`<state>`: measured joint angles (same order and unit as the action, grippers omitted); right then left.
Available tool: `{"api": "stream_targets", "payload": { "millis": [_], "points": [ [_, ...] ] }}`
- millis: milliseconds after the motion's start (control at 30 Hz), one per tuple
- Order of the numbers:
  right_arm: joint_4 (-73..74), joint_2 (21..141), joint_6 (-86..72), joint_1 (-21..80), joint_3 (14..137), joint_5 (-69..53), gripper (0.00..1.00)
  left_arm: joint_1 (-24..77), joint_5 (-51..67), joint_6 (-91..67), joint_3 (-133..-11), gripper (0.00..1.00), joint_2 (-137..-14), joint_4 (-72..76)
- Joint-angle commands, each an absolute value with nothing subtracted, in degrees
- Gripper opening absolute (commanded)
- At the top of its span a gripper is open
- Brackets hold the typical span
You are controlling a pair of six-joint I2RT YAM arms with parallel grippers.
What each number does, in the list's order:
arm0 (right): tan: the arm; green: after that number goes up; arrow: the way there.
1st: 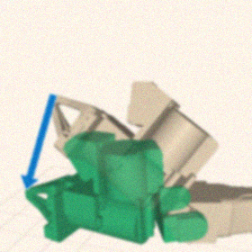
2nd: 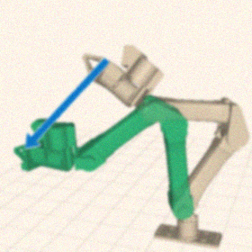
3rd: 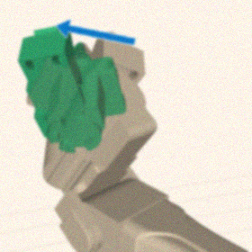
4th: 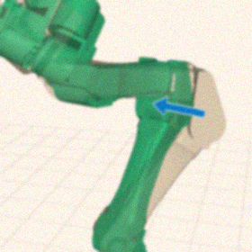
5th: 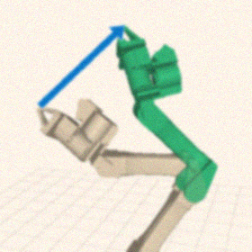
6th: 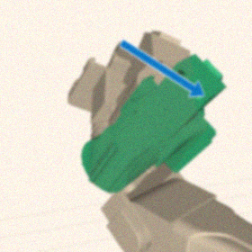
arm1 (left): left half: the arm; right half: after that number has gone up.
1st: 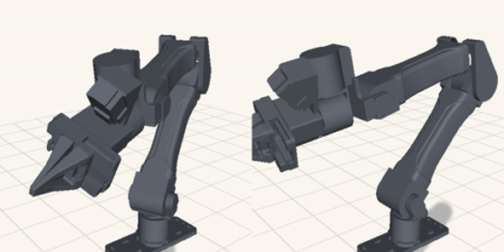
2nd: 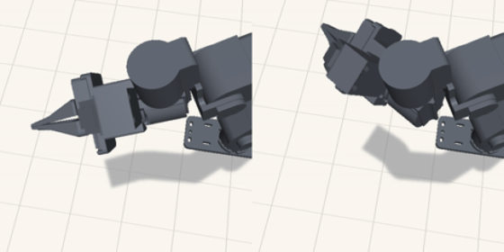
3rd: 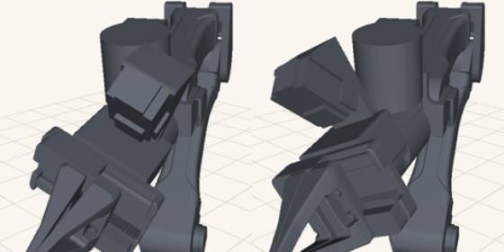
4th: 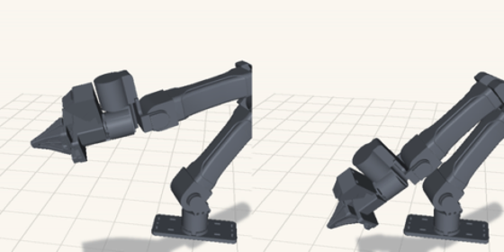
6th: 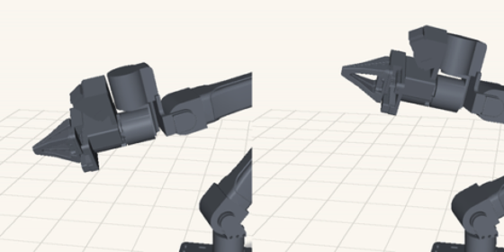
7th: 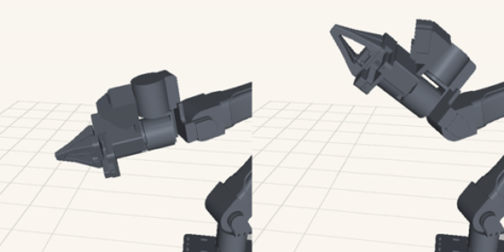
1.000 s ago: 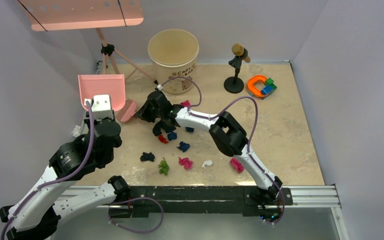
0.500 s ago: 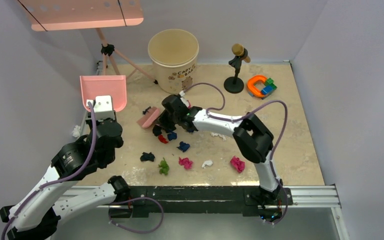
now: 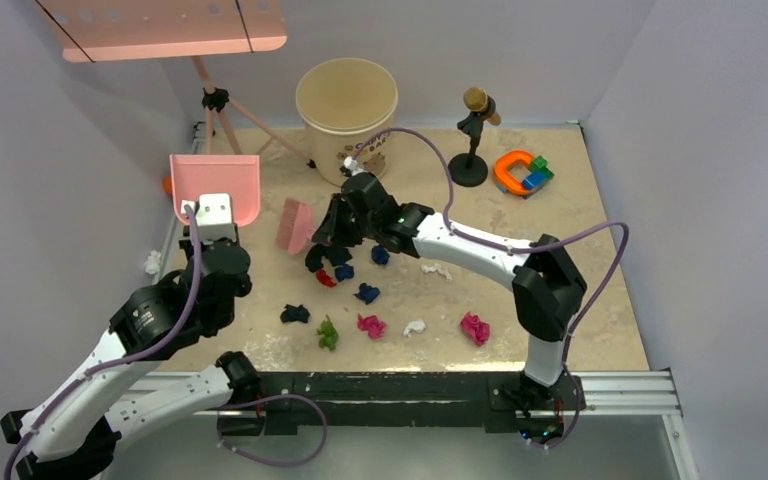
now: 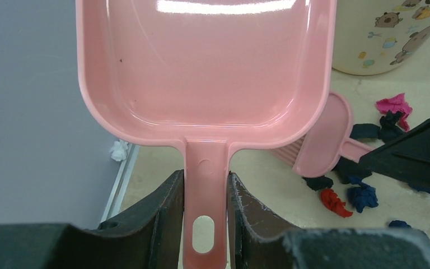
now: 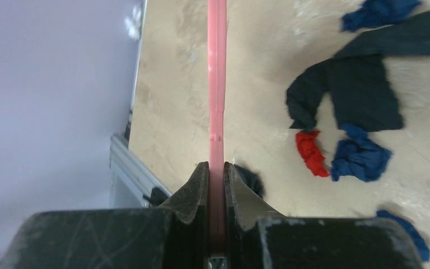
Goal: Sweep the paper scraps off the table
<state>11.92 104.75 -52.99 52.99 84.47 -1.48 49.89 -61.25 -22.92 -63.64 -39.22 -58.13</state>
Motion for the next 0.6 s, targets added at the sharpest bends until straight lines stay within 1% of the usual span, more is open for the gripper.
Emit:
{"api": "stream_targets", "payload": {
  "millis": [0, 100, 267, 400, 467, 567],
  "points": [
    [9.53, 107.84, -43.07, 53.72, 88.74, -18.1, 0.0, 49.67, -61.61, -22.5, -62.69, 0.0, -38.36, -55.92],
    [16.18, 110.29, -38.51, 54.86, 93.61, -24.78, 0.0, 49.66, -61.56, -22.23, -62.26, 0.0, -38.69, -55.76],
    [27.93, 112.41, -32.81, 57.51, 96.48, -27.16, 0.0, 49.66, -61.48, -21.97, -62.47, 0.0, -40.2, -55.48],
    [38.94, 115.36, -29.1, 59.06, 99.02, -25.47, 0.0, 49.66, -61.36, -21.97, -62.51, 0.0, -40.93, -55.45],
    [43.16, 116.2, -27.74, 59.15, 98.53, -24.93, 0.0, 49.7, -61.3, -21.97, -62.49, 0.0, -41.17, -55.47],
    [48.48, 116.28, -26.31, 59.15, 97.0, -20.64, 0.0, 49.66, -61.02, -22.1, -62.49, 0.0, -41.44, -55.62]
  ]
}}
